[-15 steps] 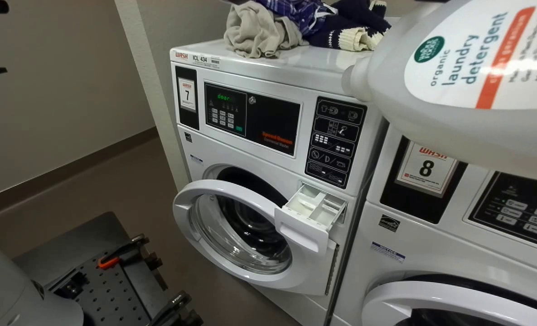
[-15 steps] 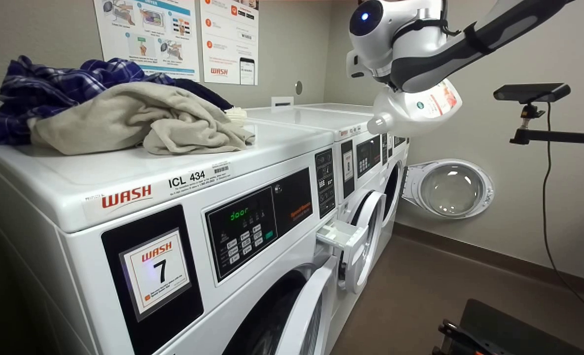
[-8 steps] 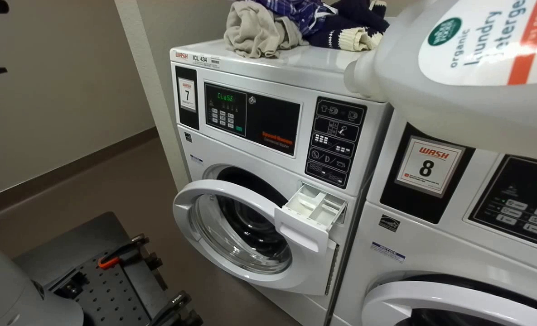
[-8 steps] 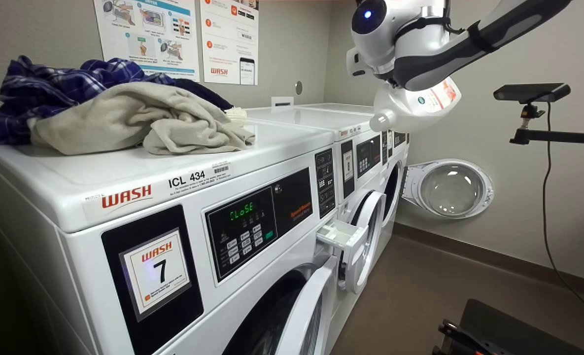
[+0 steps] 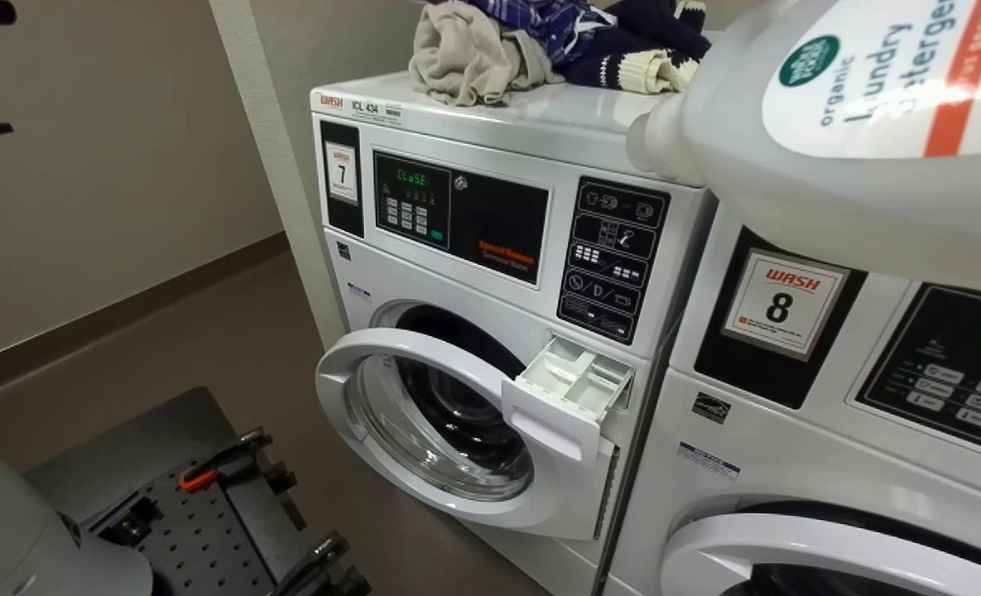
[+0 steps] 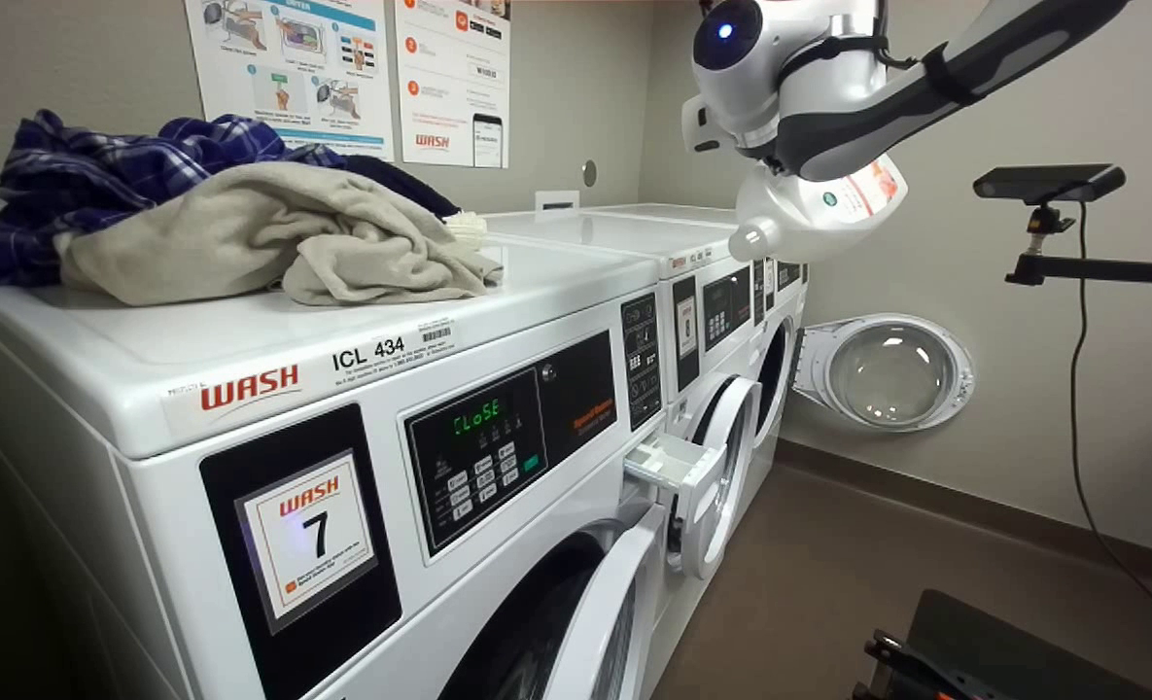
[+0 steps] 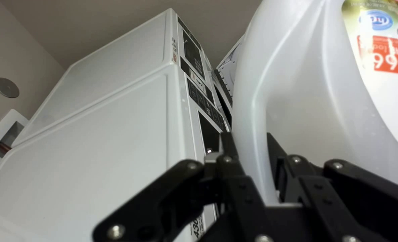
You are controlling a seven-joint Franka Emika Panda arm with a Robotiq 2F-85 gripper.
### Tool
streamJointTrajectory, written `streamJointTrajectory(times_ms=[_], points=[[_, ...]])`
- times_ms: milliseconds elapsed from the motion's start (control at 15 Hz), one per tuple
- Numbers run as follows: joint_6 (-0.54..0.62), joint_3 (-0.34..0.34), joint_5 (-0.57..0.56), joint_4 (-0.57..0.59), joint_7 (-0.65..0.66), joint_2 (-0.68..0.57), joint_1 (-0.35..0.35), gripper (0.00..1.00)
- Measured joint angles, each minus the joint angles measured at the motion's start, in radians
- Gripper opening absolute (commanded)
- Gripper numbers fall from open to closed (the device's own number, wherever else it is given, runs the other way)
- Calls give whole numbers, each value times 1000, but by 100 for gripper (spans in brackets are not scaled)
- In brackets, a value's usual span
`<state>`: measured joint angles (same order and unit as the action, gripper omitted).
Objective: Pour some of the detergent in the detergent tray
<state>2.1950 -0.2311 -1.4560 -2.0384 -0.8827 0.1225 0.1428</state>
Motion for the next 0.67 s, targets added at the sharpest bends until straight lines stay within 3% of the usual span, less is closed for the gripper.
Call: streamJointTrajectory(times_ms=[667], points=[[6, 4, 0, -56, 48, 0, 0, 6]])
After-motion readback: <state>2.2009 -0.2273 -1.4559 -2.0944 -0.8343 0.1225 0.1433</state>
